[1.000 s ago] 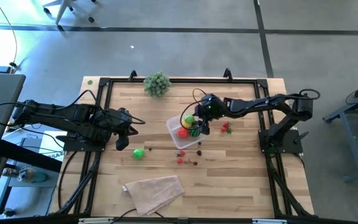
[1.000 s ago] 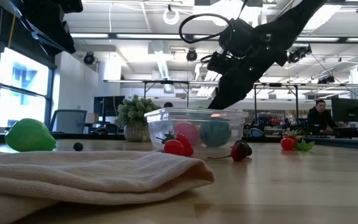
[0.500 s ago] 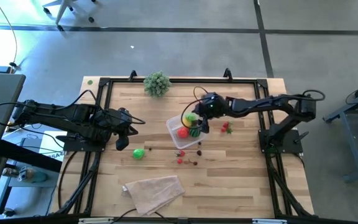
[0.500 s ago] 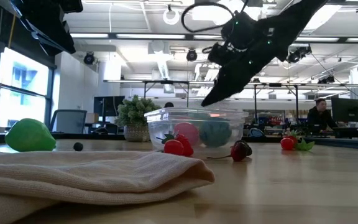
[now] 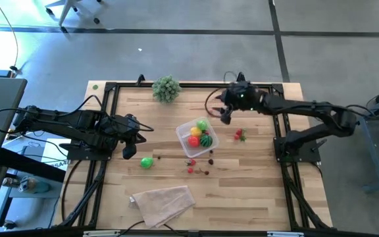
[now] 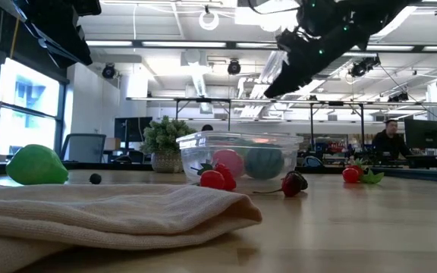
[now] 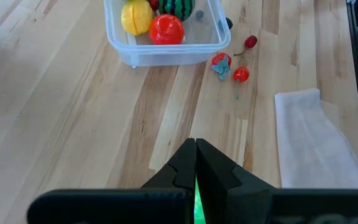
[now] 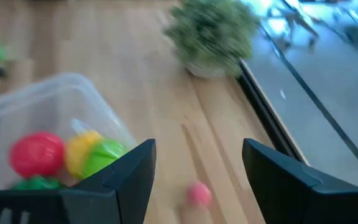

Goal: Pick and placing Produce into tupperware
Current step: Put the pink peach into the transparent bin

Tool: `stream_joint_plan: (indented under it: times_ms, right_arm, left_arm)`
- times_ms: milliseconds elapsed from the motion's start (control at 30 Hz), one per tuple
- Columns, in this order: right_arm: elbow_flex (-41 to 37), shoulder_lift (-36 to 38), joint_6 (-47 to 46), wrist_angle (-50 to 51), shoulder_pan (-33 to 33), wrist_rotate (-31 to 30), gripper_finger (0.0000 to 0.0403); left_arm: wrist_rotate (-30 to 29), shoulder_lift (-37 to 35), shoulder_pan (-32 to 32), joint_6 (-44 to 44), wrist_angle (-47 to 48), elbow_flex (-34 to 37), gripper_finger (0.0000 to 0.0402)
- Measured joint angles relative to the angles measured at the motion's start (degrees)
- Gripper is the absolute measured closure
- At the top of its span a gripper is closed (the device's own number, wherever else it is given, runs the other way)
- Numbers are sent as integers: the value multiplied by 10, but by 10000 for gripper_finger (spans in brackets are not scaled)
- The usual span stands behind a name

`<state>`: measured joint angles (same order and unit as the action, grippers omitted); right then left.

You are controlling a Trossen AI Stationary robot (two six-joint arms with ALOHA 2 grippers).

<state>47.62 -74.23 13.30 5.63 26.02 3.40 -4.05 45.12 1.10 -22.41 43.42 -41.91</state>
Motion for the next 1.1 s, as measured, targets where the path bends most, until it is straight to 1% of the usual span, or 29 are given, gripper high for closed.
stream_joint_plan:
  times_ms: [100, 167, 300, 367, 533, 633, 833, 1100]
  right_arm:
    - [0, 2, -9, 36, 36, 0, 172]
    - [-8, -7, -12, 30, 55, 6, 172]
    - [-21, -51, -19, 11, 81, 56, 172]
    - [-25, -72, -17, -8, 89, 70, 172]
    - [-26, -129, -10, -61, 93, 99, 172]
    - [-26, -162, 7, -67, 93, 113, 172]
    - [-26, -211, 39, -82, 97, 109, 172]
    - [-26, -246, 63, -113, 101, 109, 172]
  left_arm:
    - [0, 0, 0, 0, 0, 0, 401]
    - [0, 0, 0, 0, 0, 0, 401]
    - [0, 0, 0, 0, 0, 0, 401]
    - [0, 0, 0, 0, 0, 0, 401]
    - [0, 0, 0, 0, 0, 0, 401]
    - [0, 0, 0, 0, 0, 0, 401]
    - [0, 0, 0, 0, 0, 0, 401]
    - [0, 0, 0, 0, 0, 0, 401]
